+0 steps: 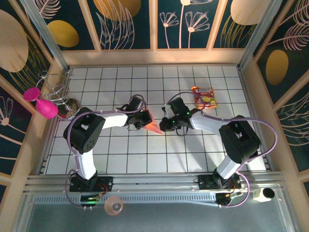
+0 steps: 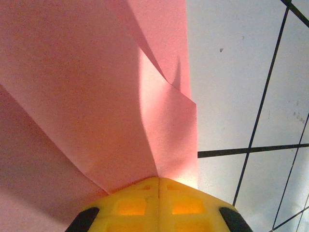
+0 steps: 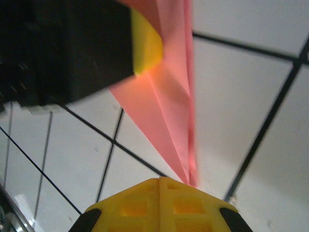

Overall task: Fold a paper plane with a square sheet of paper (pick it up from the middle)
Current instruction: Fourth fold the wing at the center of the table.

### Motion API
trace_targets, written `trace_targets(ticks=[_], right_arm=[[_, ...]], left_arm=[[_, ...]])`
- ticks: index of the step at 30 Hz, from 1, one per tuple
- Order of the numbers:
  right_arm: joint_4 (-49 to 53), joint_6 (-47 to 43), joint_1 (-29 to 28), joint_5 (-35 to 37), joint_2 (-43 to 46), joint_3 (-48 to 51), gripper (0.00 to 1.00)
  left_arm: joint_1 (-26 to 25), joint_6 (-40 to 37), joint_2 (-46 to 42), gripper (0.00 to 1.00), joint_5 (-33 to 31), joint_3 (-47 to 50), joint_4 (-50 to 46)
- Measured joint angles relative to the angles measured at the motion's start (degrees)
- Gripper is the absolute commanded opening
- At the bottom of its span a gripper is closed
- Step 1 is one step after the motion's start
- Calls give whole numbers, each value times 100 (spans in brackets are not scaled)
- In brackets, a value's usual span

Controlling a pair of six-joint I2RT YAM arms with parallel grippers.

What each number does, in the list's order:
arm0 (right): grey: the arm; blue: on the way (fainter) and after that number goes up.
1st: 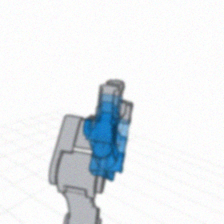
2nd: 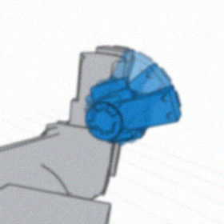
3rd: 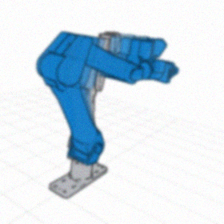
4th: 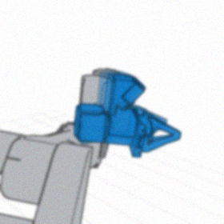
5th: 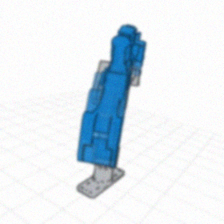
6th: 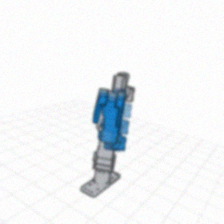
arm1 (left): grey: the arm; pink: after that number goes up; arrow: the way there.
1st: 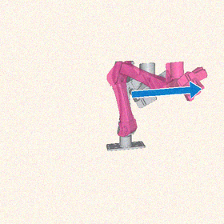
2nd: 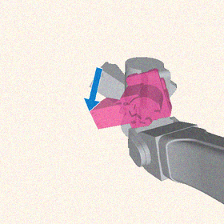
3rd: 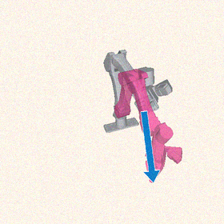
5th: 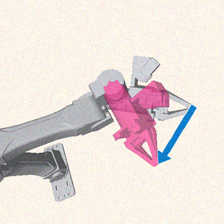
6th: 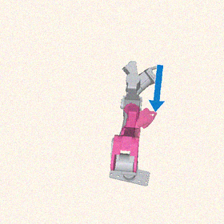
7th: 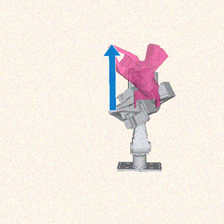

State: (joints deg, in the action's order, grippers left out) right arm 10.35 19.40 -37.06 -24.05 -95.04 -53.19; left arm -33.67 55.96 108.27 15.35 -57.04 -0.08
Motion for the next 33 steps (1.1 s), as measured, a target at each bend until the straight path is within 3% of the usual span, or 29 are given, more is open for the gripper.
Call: trace_targets(ticks=[12,19,27,33], right_arm=[[-221,68,-13,-15,-1191,-595,0],[-247,70,-11,0,-1276,-603,0],[-229,74,-11,2,-1287,-621,0],[-219,94,-11,-7,-1329,-669,0]], left_arm=[[2,0,-13,5,20,2,4],[11,-129,-90,7,35,2,-17],[-4,-280,-741,6,251,382,457],[-142,-319,-612,6,437,496,614]])
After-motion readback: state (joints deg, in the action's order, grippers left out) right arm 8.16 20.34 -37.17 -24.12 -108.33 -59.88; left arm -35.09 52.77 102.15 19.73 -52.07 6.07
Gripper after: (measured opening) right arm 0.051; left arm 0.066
